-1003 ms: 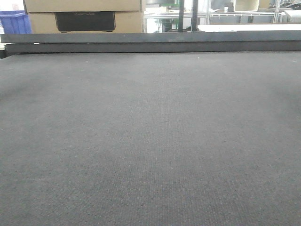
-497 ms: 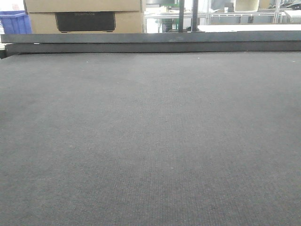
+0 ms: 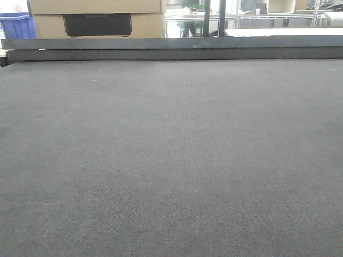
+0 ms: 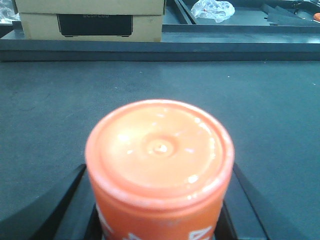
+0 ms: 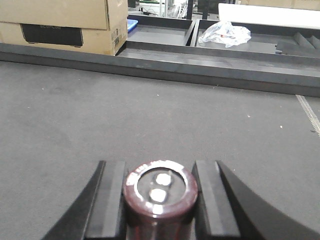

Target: Place cylindrical capacitor in blue bin on shelf

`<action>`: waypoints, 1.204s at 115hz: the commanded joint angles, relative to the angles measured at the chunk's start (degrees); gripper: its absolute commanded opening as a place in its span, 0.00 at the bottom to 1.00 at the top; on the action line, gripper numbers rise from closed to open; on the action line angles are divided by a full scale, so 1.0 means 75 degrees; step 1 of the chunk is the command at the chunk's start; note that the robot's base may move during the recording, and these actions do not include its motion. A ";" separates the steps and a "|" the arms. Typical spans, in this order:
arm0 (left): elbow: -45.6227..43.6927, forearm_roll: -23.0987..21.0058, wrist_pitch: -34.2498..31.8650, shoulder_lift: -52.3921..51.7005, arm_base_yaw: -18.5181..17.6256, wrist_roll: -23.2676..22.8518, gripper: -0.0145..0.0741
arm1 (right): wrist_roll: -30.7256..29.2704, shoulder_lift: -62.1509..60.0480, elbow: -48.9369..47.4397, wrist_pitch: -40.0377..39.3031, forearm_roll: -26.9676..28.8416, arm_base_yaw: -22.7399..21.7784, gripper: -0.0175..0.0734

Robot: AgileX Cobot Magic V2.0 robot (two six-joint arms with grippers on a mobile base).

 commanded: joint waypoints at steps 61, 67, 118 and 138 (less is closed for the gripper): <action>0.0012 -0.0050 -0.0098 -0.0042 -0.0045 0.0000 0.04 | -0.0081 -0.0034 -0.0022 -0.0134 0.0028 0.0003 0.01; 0.0012 -0.0050 -0.0098 -0.0042 -0.0045 0.0000 0.04 | -0.0081 -0.0034 -0.0022 -0.0134 0.0028 0.0003 0.01; 0.0012 -0.0050 -0.0098 -0.0042 -0.0045 0.0000 0.04 | -0.0081 -0.0034 -0.0022 -0.0134 0.0028 0.0003 0.01; 0.0012 -0.0050 -0.0098 -0.0042 -0.0045 0.0000 0.04 | -0.0081 -0.0034 -0.0022 -0.0134 0.0028 0.0003 0.01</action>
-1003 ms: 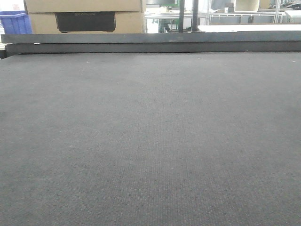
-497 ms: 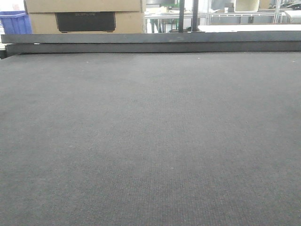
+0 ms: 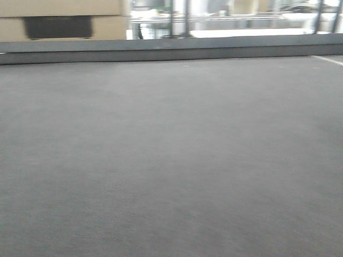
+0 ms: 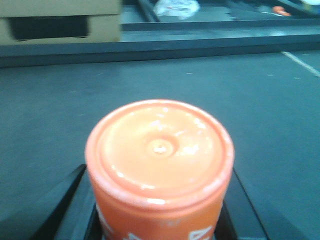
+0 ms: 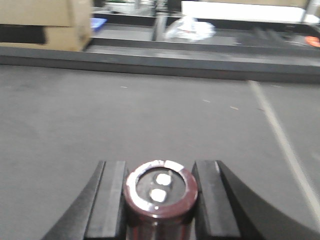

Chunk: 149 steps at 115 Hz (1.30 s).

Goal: Place cylindrical capacitor in blue bin on shelf
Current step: 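Drive the base past the red table carrying both cylinders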

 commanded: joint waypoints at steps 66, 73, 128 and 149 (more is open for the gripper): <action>0.0012 -0.0036 -0.0199 0.0010 -0.0065 0.0000 0.04 | -0.0051 -0.0034 -0.0022 -0.0148 0.0010 0.0003 0.01; 0.0012 0.0200 -0.0225 0.0028 -0.0051 0.0000 0.04 | -0.0051 -0.0071 -0.0022 -0.0114 0.0153 0.0003 0.01; 0.0012 0.0298 -0.0331 0.0028 -0.0040 0.0000 0.04 | -0.0051 -0.0166 -0.0022 -0.0147 0.0153 0.0003 0.01; 0.0012 0.0298 -0.0331 0.0028 -0.0040 0.0000 0.04 | -0.0051 -0.0166 -0.0022 -0.0147 0.0153 0.0003 0.01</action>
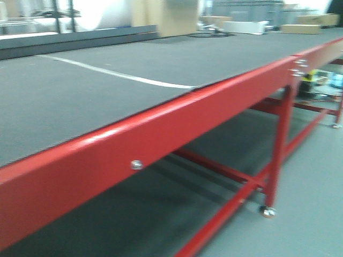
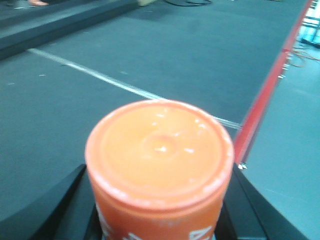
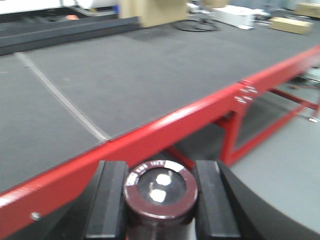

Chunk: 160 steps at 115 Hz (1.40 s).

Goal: Place cylindrical capacitor in blue bin on shelf
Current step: 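Drive the base past the red table carrying both cylinders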

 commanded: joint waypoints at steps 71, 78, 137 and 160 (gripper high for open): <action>-0.0020 -0.0007 -0.0216 -0.0002 -0.0023 0.0000 0.04 | -0.0039 -0.0032 -0.0035 -0.0218 0.0006 0.0003 0.01; -0.0020 -0.0007 -0.0216 -0.0002 -0.0023 0.0000 0.04 | -0.0039 -0.0032 -0.0035 -0.0218 0.0006 0.0003 0.01; -0.0020 -0.0007 -0.0216 -0.0002 -0.0023 0.0000 0.04 | -0.0039 -0.0032 -0.0035 -0.0218 0.0006 0.0003 0.01; -0.0020 -0.0007 -0.0216 -0.0002 -0.0023 0.0000 0.04 | -0.0039 -0.0046 -0.0035 -0.0217 0.0006 0.0003 0.01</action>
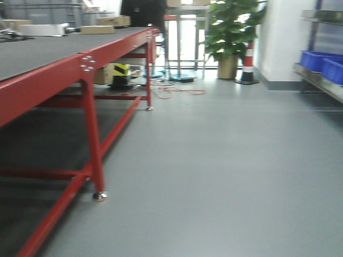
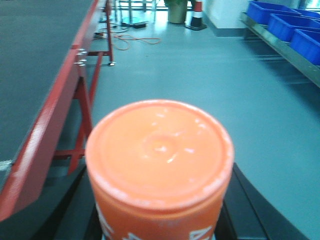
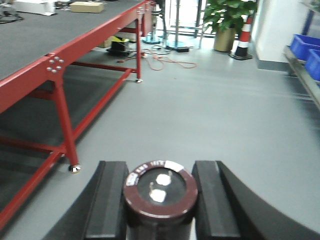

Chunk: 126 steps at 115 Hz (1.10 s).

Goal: Place cylindrical capacitor in blue bin on shelf
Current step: 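Drive the base past the red table carrying both cylinders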

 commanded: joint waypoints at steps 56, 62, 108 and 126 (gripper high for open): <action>-0.0020 -0.0015 -0.0216 -0.0002 -0.0023 0.0000 0.04 | -0.0039 -0.0040 -0.0035 -0.0217 0.0020 0.0003 0.01; -0.0020 -0.0015 -0.0216 -0.0002 -0.0023 0.0000 0.04 | -0.0039 -0.0040 -0.0035 -0.0217 0.0020 0.0003 0.01; -0.0020 -0.0015 -0.0216 -0.0002 -0.0023 0.0000 0.04 | -0.0039 -0.0040 -0.0035 -0.0217 0.0020 0.0003 0.01; -0.0020 -0.0015 -0.0216 -0.0002 -0.0023 0.0000 0.04 | -0.0039 -0.0040 -0.0035 -0.0217 0.0016 0.0003 0.01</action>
